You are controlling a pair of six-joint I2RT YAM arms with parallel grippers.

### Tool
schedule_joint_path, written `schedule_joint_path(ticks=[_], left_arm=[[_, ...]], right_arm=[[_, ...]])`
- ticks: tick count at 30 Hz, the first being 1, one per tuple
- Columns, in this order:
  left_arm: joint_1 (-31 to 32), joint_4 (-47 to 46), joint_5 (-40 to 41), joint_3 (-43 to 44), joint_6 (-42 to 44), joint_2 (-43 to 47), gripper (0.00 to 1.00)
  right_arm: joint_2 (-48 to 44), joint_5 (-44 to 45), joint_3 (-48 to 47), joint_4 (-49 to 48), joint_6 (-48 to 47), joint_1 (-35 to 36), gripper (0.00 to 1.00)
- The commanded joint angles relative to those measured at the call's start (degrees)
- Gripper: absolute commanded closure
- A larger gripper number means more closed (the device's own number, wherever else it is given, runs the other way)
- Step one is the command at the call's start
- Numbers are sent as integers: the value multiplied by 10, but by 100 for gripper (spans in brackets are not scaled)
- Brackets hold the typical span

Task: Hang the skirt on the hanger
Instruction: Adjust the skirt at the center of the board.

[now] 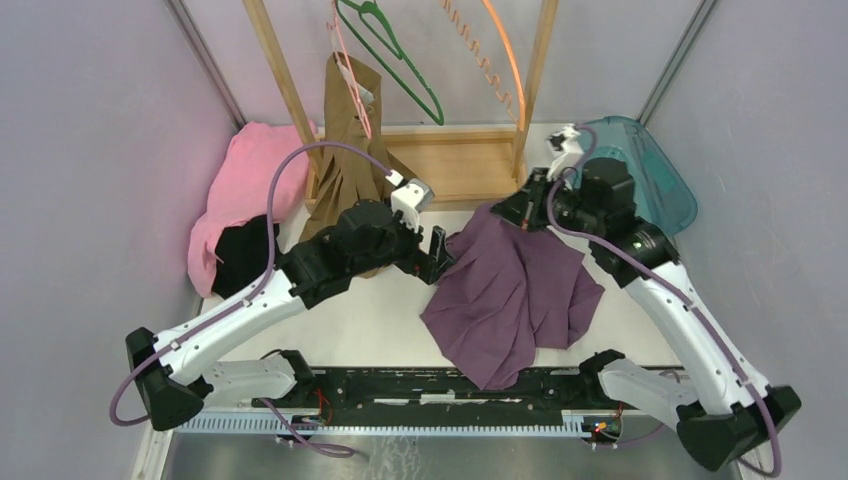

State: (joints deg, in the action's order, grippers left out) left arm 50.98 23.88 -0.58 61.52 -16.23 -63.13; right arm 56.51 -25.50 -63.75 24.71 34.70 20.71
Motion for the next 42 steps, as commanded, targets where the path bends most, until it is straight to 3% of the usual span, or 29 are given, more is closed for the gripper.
schedule_joint_path(ticks=[1,6,14,19,24,29,34,42], left_arm=[[33,-76,-1,-8,36,6,1],[62,-102,46,-48,83,31,1],[65,-175,81,-124,103,104,1],[74,-262,90,-152,110,78,1],[85,-262,200,-172,181,90,1],[85,-291,163,-209,209,154,1],[85,-292,175,-214,237,155,1],[80,-325,78,-197,267,126,1]], right_arm=[[47,103,-83,4,-53,112,99],[93,120,-119,23,-66,178,99],[110,88,-149,39,-55,186,99],[123,74,-155,21,-32,197,99],[129,57,-177,55,-51,205,99],[129,39,-196,91,-78,205,99],[137,2,-212,114,-93,205,99],[147,-80,-212,107,-94,206,99]])
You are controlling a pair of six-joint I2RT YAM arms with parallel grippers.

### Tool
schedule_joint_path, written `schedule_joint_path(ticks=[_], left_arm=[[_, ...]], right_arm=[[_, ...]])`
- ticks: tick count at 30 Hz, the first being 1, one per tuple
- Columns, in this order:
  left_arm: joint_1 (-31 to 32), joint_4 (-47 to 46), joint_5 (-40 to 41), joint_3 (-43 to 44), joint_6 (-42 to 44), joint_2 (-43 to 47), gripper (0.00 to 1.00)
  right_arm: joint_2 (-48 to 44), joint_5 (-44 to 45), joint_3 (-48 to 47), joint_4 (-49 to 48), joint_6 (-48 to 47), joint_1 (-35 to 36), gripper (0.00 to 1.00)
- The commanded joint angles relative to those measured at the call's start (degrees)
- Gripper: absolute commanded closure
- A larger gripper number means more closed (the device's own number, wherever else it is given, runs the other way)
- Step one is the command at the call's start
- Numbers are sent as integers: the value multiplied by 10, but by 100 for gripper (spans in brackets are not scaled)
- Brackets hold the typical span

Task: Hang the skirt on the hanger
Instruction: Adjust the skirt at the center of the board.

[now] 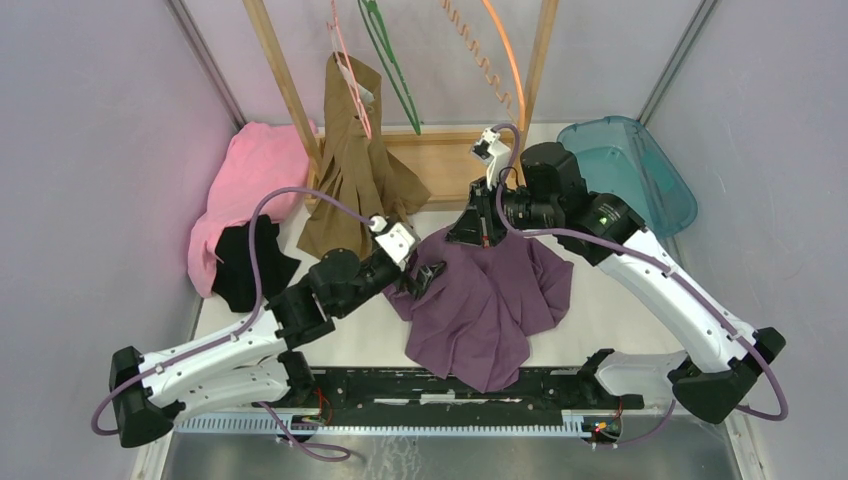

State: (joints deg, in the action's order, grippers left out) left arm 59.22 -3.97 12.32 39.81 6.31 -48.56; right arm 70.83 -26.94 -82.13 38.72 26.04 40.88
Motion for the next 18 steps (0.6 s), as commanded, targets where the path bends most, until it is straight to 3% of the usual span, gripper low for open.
schedule_joint_path(ticks=[1,7,8,10,12,13,14,16,18], left_arm=[[-4,-49,-62,25,44,-29,1],[-11,-64,-134,48,38,-79,3],[-13,-59,-136,52,38,-85,12],[-15,-34,-144,66,36,-90,44],[-16,-3,-140,79,18,-85,85],[-17,4,-128,81,-1,-79,95],[-16,8,-114,78,-25,-71,94],[-16,23,-99,69,-75,-60,84],[-16,57,-75,62,-127,-62,86]], right_arm=[[6,-76,-29,-34,-8,4,99],[22,-92,-32,-30,-19,3,99],[23,-93,-34,-26,-22,4,99],[24,-89,-33,-20,-27,4,99],[23,-84,-30,-11,-33,3,99],[21,-80,-26,-6,-39,3,99],[20,-75,-22,-3,-43,3,99],[17,-56,-9,7,-52,3,96],[12,-32,8,23,-65,3,88]])
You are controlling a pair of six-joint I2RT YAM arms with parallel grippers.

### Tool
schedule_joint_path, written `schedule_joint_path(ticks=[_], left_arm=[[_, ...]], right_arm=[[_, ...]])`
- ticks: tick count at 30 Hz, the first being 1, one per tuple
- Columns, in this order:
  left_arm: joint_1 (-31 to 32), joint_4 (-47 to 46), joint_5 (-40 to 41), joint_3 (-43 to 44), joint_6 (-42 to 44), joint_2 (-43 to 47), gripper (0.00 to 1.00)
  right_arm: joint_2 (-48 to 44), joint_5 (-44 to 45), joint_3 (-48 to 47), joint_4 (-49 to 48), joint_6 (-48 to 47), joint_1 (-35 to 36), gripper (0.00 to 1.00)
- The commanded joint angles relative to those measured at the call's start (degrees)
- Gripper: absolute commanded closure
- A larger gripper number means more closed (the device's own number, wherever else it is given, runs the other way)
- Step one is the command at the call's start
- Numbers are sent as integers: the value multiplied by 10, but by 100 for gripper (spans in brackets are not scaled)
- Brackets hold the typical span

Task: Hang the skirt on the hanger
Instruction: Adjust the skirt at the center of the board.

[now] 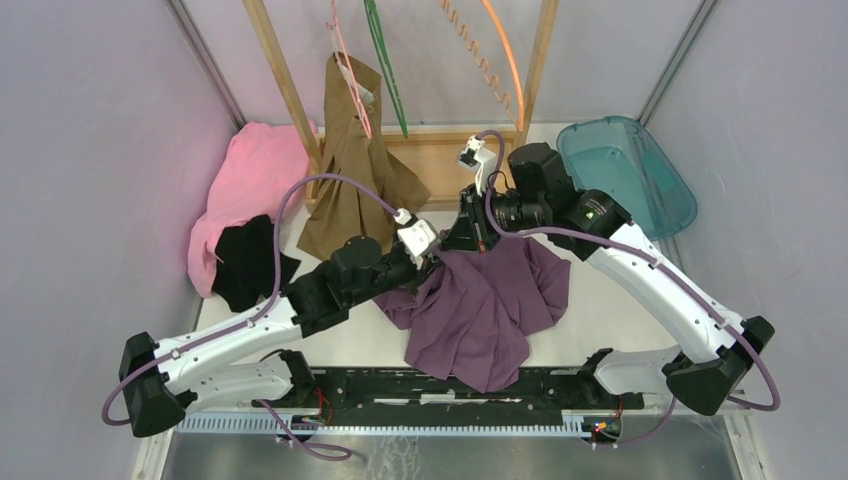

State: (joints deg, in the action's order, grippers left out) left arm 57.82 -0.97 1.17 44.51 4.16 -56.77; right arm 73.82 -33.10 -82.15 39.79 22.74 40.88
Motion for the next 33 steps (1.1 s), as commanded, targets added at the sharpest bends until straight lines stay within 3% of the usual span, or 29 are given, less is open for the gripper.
schedule_joint_path(ticks=[1,5,10,13,16,24,27,30,33], left_arm=[[-2,47,42,11,-130,16,88],[2,82,44,-45,-229,6,91],[42,85,66,-146,-305,40,91],[84,103,91,-192,-350,78,91],[118,117,106,-220,-388,113,91],[198,98,150,-244,-407,88,92],[207,92,157,-221,-401,39,92],[228,58,159,-219,-404,-14,92],[253,35,169,-214,-409,-53,92]], right_arm=[[-22,47,18,21,-38,3,82],[-43,125,62,59,-65,-3,71],[-91,199,139,62,-59,-80,66],[-91,202,184,39,-54,-147,65],[-59,193,205,-3,-45,-170,65],[92,188,141,-35,-57,-170,62],[126,181,104,-29,-66,-170,55],[150,181,69,-14,-78,-165,40],[171,195,43,0,-88,-155,36]])
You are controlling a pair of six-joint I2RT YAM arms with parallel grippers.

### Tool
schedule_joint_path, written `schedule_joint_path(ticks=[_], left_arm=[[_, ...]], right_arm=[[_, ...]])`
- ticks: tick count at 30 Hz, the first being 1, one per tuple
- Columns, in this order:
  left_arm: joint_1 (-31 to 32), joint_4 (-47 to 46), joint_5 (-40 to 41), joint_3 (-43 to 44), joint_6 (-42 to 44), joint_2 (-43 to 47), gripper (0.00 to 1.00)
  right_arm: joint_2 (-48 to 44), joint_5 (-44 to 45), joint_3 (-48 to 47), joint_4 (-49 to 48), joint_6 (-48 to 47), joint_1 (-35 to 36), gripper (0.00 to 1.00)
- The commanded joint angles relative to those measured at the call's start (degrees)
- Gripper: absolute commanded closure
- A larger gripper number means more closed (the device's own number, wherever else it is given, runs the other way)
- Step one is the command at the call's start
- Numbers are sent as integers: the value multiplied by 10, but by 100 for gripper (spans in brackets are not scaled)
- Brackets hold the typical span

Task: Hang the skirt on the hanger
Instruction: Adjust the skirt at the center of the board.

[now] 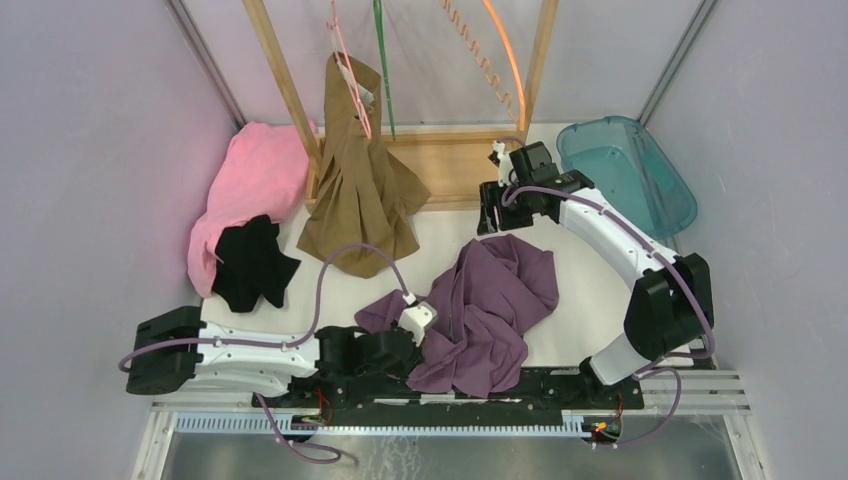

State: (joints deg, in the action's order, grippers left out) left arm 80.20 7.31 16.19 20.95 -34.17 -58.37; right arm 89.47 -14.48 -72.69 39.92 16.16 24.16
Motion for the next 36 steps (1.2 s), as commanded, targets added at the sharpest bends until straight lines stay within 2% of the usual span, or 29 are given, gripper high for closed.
schedule_joint_path(ticks=[1,5,9,21,36], left_arm=[[37,-49,25,27,-28,-49,93],[63,-47,40,35,-34,-74,93],[72,-57,41,33,-35,-82,93],[89,-71,42,35,-40,-93,93],[116,-69,54,39,-53,-109,94]], right_arm=[[24,15,-60,8,-27,18,35],[60,47,-100,64,-66,61,36],[70,61,-95,81,-83,88,37],[117,137,-103,99,-100,111,37],[145,108,-161,78,-87,113,37]])
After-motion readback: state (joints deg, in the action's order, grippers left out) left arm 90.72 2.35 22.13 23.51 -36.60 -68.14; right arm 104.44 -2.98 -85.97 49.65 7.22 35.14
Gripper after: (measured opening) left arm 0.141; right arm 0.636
